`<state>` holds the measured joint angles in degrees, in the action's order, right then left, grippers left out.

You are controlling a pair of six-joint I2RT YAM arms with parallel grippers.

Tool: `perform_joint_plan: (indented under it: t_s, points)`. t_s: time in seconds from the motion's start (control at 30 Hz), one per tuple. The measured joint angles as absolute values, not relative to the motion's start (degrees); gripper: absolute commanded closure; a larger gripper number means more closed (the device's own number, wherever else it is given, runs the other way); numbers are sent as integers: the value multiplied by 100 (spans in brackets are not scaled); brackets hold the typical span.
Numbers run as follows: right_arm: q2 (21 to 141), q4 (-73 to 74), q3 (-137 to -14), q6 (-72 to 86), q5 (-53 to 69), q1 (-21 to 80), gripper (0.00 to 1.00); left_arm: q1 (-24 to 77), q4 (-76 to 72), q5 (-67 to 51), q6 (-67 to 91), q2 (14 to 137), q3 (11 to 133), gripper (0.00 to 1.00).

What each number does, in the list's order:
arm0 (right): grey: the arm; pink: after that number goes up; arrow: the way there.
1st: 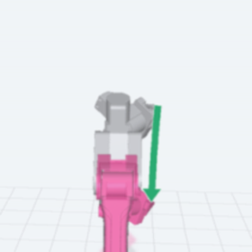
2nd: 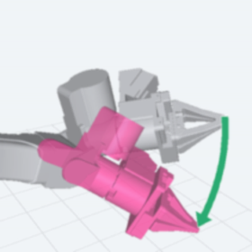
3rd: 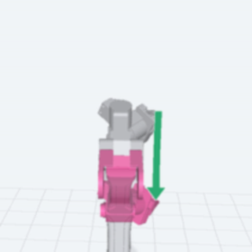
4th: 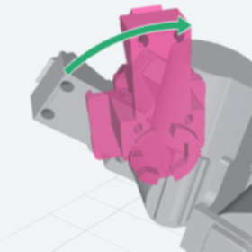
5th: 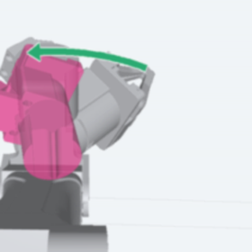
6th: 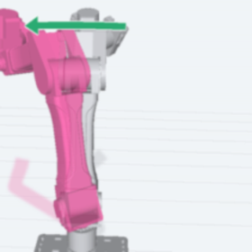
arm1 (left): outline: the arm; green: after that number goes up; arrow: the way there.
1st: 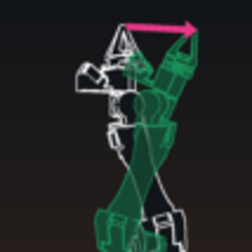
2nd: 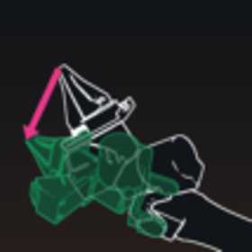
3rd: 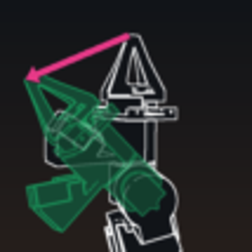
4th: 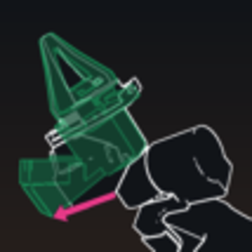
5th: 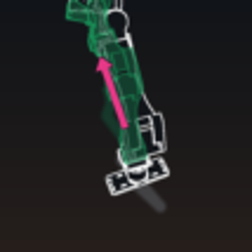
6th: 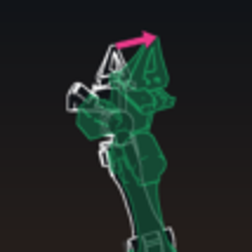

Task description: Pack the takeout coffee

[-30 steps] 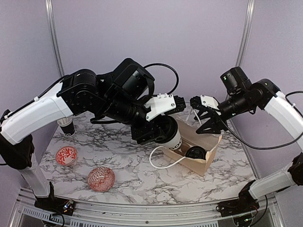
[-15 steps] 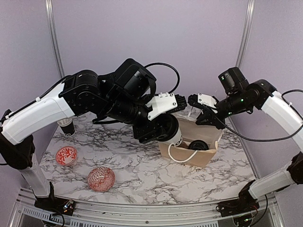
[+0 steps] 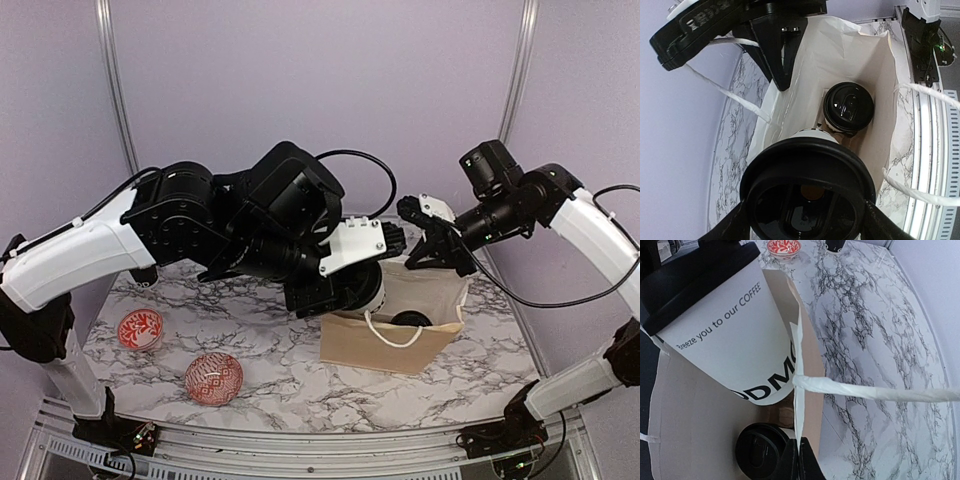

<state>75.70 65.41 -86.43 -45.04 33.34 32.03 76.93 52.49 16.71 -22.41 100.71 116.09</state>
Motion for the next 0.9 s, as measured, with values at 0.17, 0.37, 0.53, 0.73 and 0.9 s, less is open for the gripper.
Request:
perform_joint_plan:
  t_s: [0.17, 0.37, 0.53, 0.73, 0.9]
  points:
    - [7631, 6657, -8643, -4541, 3575, 3253, 97, 8053, 5251, 2141, -2383, 10132, 11432, 39]
    - [7666, 6726, -8709, -4587, 3769, 3343, 96, 8173, 5290, 2412, -2425, 10298, 11281, 39]
    - [7693, 6810, -8838, -4663, 3981, 3404, 79, 8173, 5347, 2362, -2421, 10353, 11262, 39]
    - [7690, 7179, -9120, -4910, 4418, 3422, 59, 8193, 5417, 2261, -2338, 10427, 11266, 39]
    - [7566, 7338, -9555, -4969, 4497, 3343, 43, 8322, 5575, 2322, -2244, 10600, 11273, 40]
